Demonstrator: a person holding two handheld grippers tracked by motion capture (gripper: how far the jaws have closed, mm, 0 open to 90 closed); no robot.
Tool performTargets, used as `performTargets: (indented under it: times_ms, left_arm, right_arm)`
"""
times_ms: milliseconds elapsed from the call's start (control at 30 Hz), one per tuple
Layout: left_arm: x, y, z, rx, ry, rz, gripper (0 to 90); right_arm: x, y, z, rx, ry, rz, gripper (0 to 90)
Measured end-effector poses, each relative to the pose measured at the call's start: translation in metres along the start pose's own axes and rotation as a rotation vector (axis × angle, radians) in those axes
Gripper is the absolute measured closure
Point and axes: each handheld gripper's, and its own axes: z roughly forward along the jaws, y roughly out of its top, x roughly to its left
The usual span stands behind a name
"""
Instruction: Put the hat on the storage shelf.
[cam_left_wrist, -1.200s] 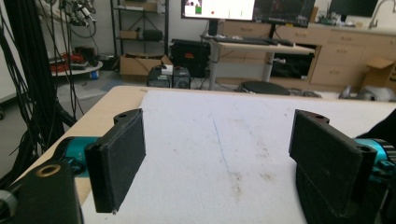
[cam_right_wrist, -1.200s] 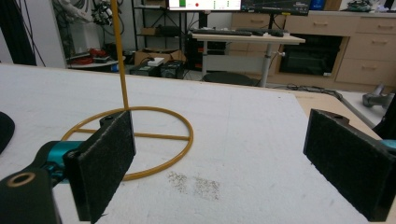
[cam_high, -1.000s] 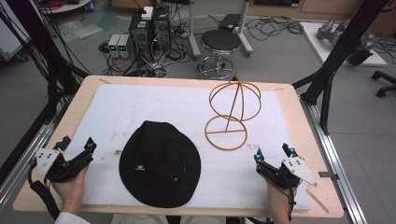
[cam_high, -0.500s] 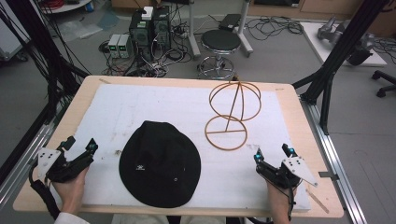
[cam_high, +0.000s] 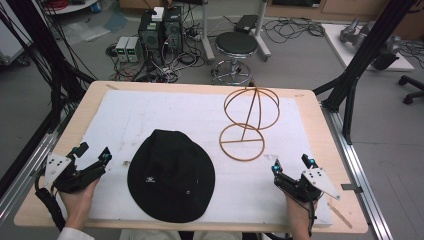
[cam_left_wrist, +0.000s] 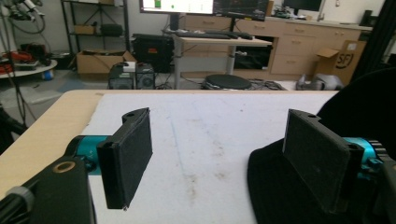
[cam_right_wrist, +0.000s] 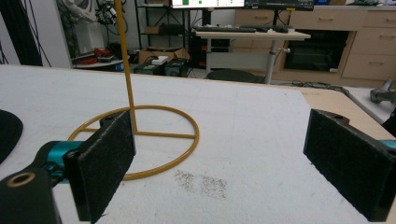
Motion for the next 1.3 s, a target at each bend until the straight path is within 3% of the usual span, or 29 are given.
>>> performTargets:
  times_ms: [100,133,233,267,567,633,767,800,1000,1300]
  left_arm:
    - [-0.002,0.003,0.001,0.002,-0.024,0.004,24.1]
    - [-0.005,0.005,0.002,0.012,-0.053,0.001,24.1]
    - [-0.008,0.006,0.003,0.017,-0.082,-0.002,24.0]
    - [-0.010,0.006,0.004,0.017,-0.114,-0.006,23.6]
    - [-0.020,0.006,0.009,0.035,-0.201,-0.004,22.8]
    - [-0.022,0.007,0.010,0.042,-0.252,-0.016,22.8]
    - [-0.025,0.007,0.012,0.052,-0.300,-0.016,22.8]
    - [-0.027,0.006,0.014,0.071,-0.337,-0.016,22.8]
    - [-0.036,0.003,0.019,0.123,-0.416,0.013,22.4]
    - [-0.046,0.001,0.023,0.143,-0.506,0.016,21.4]
  right_arm:
    - [0.000,0.000,0.000,0.000,0.000,-0.001,8.3]
    - [0.000,0.000,0.000,0.000,0.001,0.000,8.3]
    - [0.000,0.000,-0.001,0.000,0.002,0.000,8.3]
    - [0.000,0.000,-0.001,0.000,0.001,-0.001,8.3]
    - [0.000,0.000,-0.001,0.002,0.003,-0.002,8.3]
    - [0.000,0.000,-0.001,0.003,0.004,-0.002,8.3]
    - [0.000,-0.001,-0.001,0.007,0.006,0.000,8.3]
    - [0.000,-0.001,-0.001,0.009,0.006,0.003,8.3]
    - [0.000,-0.001,-0.001,0.010,0.006,0.003,8.3]
    - [0.000,-0.001,-0.001,0.011,0.003,-0.002,8.3]
